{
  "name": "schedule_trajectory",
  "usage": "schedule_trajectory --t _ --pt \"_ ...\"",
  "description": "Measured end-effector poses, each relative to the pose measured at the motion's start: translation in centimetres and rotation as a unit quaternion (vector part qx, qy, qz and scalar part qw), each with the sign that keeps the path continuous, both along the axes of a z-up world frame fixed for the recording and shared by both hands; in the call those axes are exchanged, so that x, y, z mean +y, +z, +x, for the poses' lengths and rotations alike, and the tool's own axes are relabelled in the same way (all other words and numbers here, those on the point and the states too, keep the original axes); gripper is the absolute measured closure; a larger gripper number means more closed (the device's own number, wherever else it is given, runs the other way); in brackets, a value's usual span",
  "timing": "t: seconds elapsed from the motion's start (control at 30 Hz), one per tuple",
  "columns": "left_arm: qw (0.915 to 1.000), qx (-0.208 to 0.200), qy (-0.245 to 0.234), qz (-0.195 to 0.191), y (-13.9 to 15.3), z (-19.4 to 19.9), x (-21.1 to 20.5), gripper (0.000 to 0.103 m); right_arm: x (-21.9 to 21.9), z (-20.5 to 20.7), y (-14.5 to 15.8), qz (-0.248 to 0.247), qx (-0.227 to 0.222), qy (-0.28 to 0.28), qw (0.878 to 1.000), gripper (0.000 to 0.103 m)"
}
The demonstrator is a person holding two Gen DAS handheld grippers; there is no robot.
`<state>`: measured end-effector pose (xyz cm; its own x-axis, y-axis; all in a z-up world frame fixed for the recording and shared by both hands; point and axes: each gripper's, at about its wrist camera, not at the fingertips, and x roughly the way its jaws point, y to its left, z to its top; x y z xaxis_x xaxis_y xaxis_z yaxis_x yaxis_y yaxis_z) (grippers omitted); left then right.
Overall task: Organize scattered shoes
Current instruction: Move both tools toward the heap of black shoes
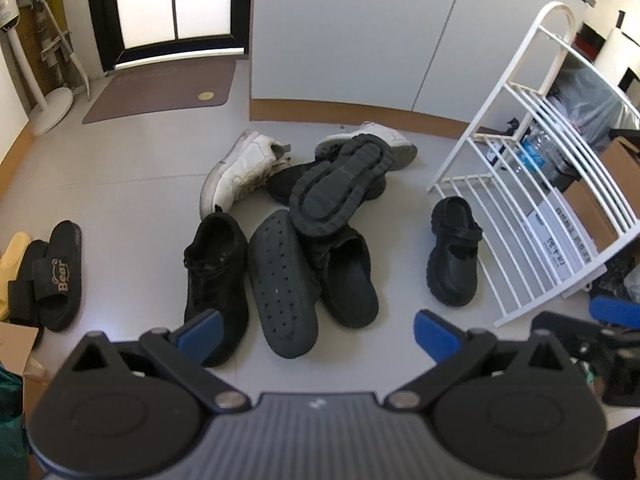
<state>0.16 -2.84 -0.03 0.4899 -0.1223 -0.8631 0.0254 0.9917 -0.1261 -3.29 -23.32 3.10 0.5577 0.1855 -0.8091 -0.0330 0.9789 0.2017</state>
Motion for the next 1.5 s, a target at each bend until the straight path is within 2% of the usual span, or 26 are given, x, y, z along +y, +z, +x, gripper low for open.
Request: schedule_trajectory --t 0.17,0.43,0.8,0.93,1.07,1.27,1.37,1.5 --pt "1.0000 -0.007 -0.002 -0.002 0.8 -0.3 0.4 0.000 0.1 -0.1 -0.1 0.005 0.000 0.001 1.000 0.000" --pt "0.9996 0.006 0.025 0.009 -0.3 0.7 0.8 0.000 -0.3 -0.1 0.6 0.013 -0.014 -0.002 1.000 0.000" --pt "0.9998 -0.019 0.005 0.011 1.1 0.4 -0.1 0.000 -0.5 0.5 0.3 0.011 -0.004 -0.012 1.000 0.000" --pt "0.9997 -0.019 0.012 0.006 1.1 0.5 0.1 0.000 -0.3 0.3 0.4 0.009 -0.008 -0.012 1.000 0.000" --pt "0.9984 -0.047 0.030 -0.007 2.1 0.5 0.3 0.000 -0.7 0.5 0.1 0.016 -0.002 -0.019 1.000 0.000" --pt "0.9961 -0.067 0.048 -0.032 2.1 0.9 1.5 0.000 -0.8 0.7 0.0 0.010 -0.005 -0.029 1.000 0.000" --pt "0.9966 -0.051 0.056 -0.033 1.2 2.2 1.7 0.002 -0.9 0.9 -0.2 0.016 -0.007 -0.036 0.999 0.000" --pt "0.9966 -0.039 0.048 -0.054 0.6 2.8 1.4 0.004 -1.0 1.4 -0.7 0.041 0.007 -0.042 0.998 0.000"
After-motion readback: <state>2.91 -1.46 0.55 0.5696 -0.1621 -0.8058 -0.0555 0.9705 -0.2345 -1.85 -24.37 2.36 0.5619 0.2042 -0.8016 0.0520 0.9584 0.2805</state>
